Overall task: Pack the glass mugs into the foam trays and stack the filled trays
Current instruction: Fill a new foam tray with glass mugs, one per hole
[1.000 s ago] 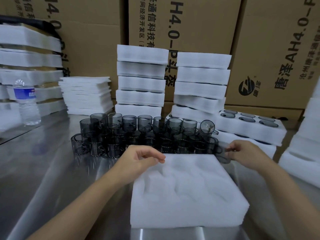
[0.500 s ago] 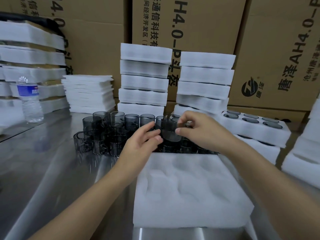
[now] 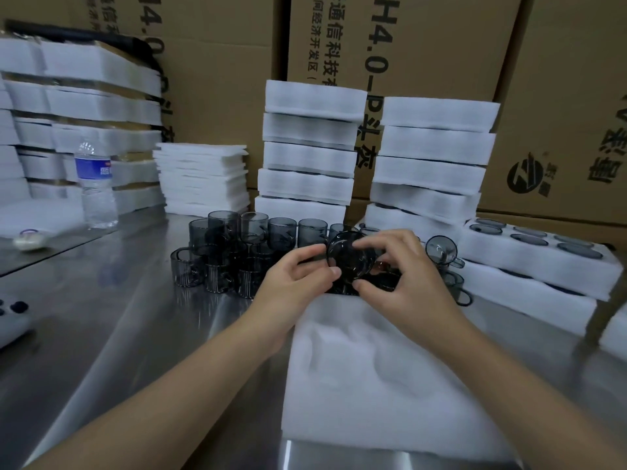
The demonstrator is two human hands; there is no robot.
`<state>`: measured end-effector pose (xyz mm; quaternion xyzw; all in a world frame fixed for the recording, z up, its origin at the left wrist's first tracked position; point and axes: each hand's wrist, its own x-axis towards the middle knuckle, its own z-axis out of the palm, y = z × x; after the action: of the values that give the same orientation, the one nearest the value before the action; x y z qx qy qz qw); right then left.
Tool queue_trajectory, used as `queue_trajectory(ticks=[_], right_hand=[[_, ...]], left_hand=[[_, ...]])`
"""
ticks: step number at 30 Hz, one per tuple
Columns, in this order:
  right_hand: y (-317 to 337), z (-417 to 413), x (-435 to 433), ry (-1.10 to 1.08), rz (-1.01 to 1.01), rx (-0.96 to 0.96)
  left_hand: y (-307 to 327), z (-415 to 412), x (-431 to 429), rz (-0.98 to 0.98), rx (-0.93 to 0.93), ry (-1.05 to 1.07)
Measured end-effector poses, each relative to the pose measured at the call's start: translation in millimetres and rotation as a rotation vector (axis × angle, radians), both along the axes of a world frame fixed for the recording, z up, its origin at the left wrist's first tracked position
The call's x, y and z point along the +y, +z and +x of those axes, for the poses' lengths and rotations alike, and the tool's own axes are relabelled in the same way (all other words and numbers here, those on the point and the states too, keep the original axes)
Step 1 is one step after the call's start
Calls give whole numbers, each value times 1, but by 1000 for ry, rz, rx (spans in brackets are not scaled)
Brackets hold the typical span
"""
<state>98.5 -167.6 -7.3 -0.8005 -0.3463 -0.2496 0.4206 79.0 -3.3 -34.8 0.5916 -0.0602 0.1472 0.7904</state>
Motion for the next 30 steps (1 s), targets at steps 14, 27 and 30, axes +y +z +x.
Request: queue_trajectory(ticks=[14,27,30], right_hand=[[-4,8,-11,122,133,294],[-9,9,-10,108,40,341],[-10,8,-10,138,37,359]], left_hand=[[-3,4,4,-13,34,-51],[5,2,14,117,81,7],[9,-2,18,224,87,35]])
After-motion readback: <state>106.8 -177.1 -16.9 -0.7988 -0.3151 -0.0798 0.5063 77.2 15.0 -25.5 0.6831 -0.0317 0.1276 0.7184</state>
